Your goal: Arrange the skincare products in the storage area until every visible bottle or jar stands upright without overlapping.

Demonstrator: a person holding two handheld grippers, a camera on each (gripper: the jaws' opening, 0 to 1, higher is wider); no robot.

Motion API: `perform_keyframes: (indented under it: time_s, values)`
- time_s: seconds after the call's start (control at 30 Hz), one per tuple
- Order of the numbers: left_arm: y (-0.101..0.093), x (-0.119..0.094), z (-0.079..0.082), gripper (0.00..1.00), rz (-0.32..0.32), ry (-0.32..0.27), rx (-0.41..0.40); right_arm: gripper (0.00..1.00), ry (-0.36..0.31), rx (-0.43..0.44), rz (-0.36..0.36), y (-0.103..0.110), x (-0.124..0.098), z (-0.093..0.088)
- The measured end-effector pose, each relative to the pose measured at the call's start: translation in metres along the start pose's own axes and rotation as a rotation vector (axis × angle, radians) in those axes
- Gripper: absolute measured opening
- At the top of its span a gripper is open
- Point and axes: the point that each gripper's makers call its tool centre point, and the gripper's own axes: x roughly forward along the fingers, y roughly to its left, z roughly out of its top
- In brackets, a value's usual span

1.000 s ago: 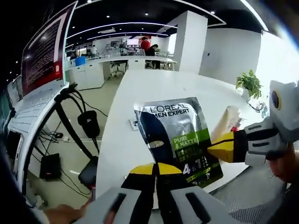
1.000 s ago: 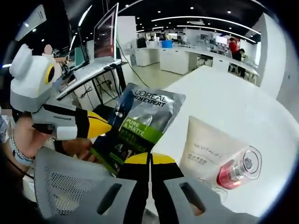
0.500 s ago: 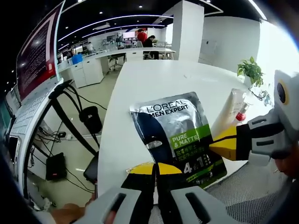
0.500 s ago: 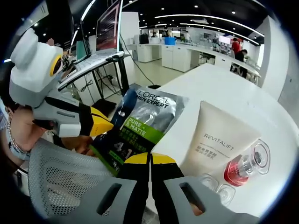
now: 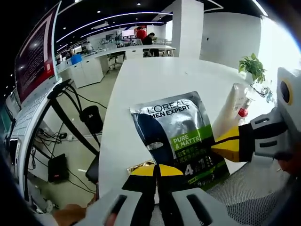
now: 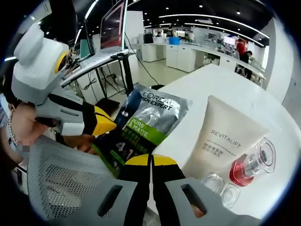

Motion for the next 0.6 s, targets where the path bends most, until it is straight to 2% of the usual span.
perform_keyframes:
  time_s: [0.2, 0.37, 0.6]
  values:
    - [-0.0015, 0.0022, -0.0033, 0.0, -0.022, 0.021, -0.007, 0.0, -0.013, -0.084, -0.046, -0.0023, 0.0017, -0.0014]
    - [0.0, 0.0033, -0.0047, 0.0, -0.029, 0.028, -0.017, 0.0, -0.022, -0.126, -0.052, 0.0011, 0.0026, -0.0018]
    - [-0.0071, 0.0068, -0.0063, 0.0, -0.083, 0.071, -0.002, 0.0, -0.019, -0.187, -0.097, -0.0072, 0.007, -0.0045]
